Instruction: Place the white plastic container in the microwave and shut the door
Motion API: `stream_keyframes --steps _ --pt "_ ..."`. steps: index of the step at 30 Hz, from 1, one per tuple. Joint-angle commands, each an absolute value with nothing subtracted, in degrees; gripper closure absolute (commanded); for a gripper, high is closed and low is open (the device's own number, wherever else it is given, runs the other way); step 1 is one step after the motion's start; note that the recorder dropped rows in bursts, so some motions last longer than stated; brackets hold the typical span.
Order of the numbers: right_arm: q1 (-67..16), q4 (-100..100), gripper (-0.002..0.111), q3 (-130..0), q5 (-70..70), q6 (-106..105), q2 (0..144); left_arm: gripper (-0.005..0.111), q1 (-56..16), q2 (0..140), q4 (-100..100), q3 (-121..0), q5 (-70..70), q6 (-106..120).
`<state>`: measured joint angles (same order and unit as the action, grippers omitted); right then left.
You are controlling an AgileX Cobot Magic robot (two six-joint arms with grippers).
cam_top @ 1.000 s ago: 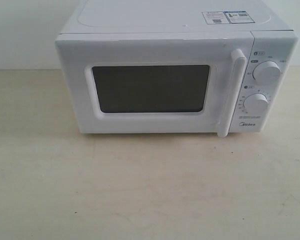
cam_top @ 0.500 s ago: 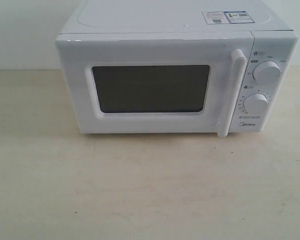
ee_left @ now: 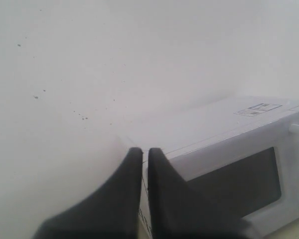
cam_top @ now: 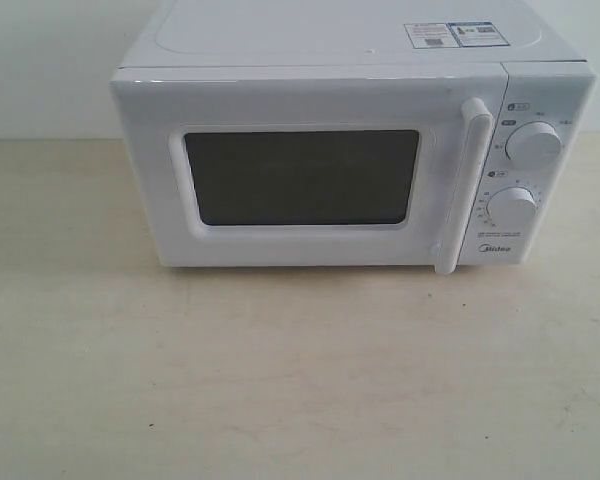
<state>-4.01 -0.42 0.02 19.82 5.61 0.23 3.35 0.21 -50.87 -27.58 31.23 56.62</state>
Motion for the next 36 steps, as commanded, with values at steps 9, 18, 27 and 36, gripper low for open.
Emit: stream_keyframes --steps 9,18,27,36 --pt "-3.88 -0.68 0.108 0.0 19.51 5.7 0.0 0.102 3.41 0.0 -54.24 -27.34 29.11 45.31" --pt "-3.88 -0.68 0.108 0.0 19.51 5.7 0.0 0.102 3.41 0.0 -18.45 -27.34 12.82 -7.73" --pt "-3.88 -0.68 0.108 0.0 19.65 5.7 0.0 0.102 3.41 0.0 10.56 -16.98 12.65 -30.14" --pt "-3.88 -0.68 0.108 0.0 19.65 5.7 0.0 0.102 3.41 0.0 -2.72 -6.3 6.89 -13.25"
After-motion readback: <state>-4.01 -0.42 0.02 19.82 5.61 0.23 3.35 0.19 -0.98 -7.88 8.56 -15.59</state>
